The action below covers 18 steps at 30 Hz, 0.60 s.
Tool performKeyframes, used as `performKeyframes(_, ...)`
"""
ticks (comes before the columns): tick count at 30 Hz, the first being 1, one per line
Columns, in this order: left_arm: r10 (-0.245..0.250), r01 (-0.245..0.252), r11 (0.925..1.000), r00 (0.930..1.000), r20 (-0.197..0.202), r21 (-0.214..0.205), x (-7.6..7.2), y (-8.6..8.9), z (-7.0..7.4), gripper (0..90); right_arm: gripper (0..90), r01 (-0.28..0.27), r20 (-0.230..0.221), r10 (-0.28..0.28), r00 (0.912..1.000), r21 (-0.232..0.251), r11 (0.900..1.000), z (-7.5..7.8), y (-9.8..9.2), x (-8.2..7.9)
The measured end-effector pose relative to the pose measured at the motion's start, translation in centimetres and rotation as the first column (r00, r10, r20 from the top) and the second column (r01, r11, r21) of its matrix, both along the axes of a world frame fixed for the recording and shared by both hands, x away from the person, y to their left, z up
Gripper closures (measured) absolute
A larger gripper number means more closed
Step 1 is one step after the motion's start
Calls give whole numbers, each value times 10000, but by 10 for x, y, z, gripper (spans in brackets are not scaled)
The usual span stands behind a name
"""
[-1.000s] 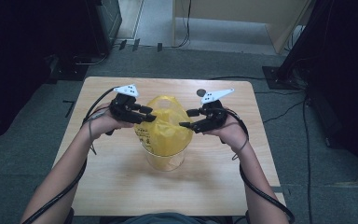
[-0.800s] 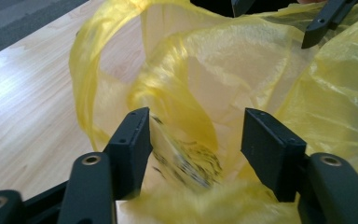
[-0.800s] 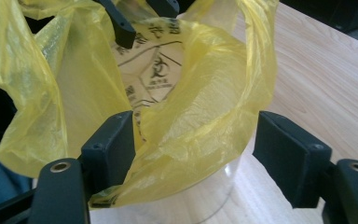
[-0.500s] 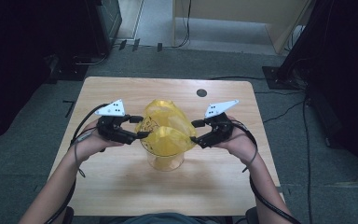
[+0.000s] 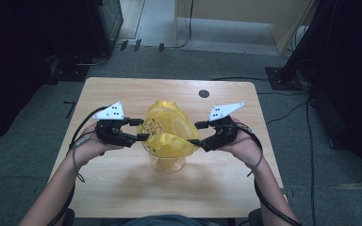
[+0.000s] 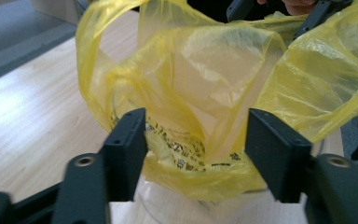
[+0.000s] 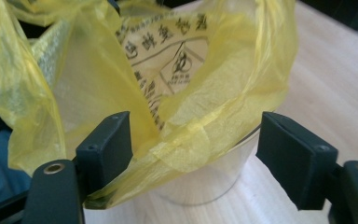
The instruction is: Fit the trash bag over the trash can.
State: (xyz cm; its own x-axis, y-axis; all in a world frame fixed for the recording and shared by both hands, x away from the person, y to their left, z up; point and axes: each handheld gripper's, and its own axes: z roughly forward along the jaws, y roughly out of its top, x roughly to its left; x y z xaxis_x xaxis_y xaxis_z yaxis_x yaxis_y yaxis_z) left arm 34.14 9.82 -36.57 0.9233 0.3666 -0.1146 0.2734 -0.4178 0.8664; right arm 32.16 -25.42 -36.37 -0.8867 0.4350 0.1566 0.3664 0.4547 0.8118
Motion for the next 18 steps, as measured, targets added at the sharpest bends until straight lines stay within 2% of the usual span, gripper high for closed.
performKeyframes(2, 36, -39, 9998, 9999, -148, -184, 5, -2, 3, 444, 306, 145, 102, -148, 9998, 290, 9995, 4, -1, 1)
performKeyframes(3, -4, 1, 9997, 9999, -102, -228, 7, -4, 5, 470, 324, 198, 147, -204, 9997, 412, 9990, 6, -1, 1)
performKeyframes(7, -210, 199, 9986, 9995, -233, -491, 16, -11, 10, 490, 346, 123, 446, -142, 9989, 431, 9990, 13, 3, 0)
performKeyframes(10, -270, 262, 9991, 9994, -229, -332, 23, -14, 11, 490, 278, 445, 682, -477, 9965, 488, 9978, 15, 5, 3)
performKeyframes(11, -248, 236, 9992, 9990, -359, -320, 27, -17, 12, 486, 255, 531, 651, -565, 9963, 526, 9972, 15, 6, 4)
performKeyframes(13, -317, 310, 9989, 9993, -206, -352, 28, -20, 16, 478, 245, 633, 695, -670, 9953, 537, 9966, 16, 8, 5)
performKeyframes(15, -335, 325, 9988, 9991, -249, -378, 30, -23, 20, 481, 300, 587, 746, -633, 9952, 617, 9964, 19, 9, 6)
performKeyframes(17, -385, 379, 9989, 9990, -245, -271, 30, -25, 22, 503, 398, 520, 724, -575, 9957, 760, 9957, 22, 9, 9)
performKeyframes(18, -604, 601, 9981, 9978, -278, -110, 29, -30, 24, 528, 441, 550, 699, -614, 9957, 904, 9944, 24, 10, 10)
